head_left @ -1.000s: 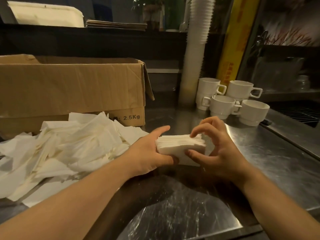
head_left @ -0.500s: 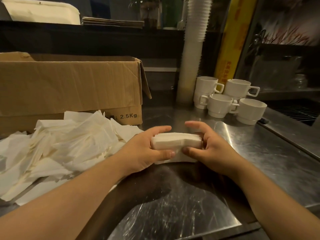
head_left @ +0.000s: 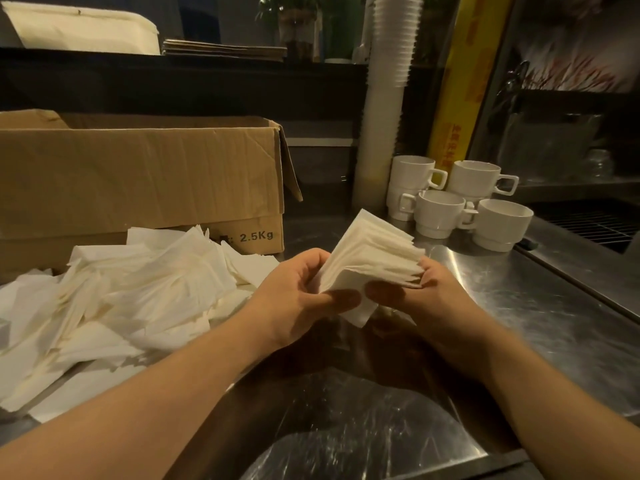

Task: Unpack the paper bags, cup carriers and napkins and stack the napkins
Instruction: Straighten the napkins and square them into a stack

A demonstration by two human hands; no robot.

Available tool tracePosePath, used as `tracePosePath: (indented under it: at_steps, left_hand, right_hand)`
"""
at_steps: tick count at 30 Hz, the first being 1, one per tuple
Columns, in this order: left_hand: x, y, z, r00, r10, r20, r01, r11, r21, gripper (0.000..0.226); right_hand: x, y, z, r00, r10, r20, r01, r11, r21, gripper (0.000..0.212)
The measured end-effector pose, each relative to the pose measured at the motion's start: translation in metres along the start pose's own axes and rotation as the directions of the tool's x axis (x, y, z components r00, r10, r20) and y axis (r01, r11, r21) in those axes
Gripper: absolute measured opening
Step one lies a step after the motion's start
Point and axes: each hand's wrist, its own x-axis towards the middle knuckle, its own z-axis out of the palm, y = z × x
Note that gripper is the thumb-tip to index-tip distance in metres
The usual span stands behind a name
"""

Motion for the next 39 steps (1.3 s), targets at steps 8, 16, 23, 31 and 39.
tracePosePath:
  at_steps: [8,16,23,31,39]
  left_hand:
    - [0.000,-0.006,0.002,1.000,0.029,-0.001,-0.028,0.987,0.161,0.116]
    - [0.002,-0.002,-0.004,0.999,-0.052,-0.014,0.053,0.925,0.375,0.078]
    - [0.001,-0.010,-0.006,0.991,-0.072,0.109,0.037,0.953,0.299,0.082]
    - [0.002,-0.013,-0.014,0.998,-0.019,-0.057,0.037,0.944,0.329,0.056]
    - [0.003,-0.014,-0.013,0.998,-0.030,-0.064,0.049,0.941,0.335,0.055]
  right_hand:
    - [0.002,0.006,-0.010,0.976,-0.162,-0.144,0.141,0.979,-0.148,0.033]
    - [0.011,0.012,-0.010,0.997,-0.076,-0.032,0.043,0.814,-0.580,0.084]
    - [0.010,0.012,-0.012,0.984,0.136,0.114,-0.048,0.824,-0.565,0.133]
    - [0.009,0.011,-0.012,0.966,-0.173,-0.192,0.014,0.777,-0.629,0.051]
    - [0.008,0.012,-0.015,0.981,-0.116,-0.158,-0.027,0.719,-0.695,0.034]
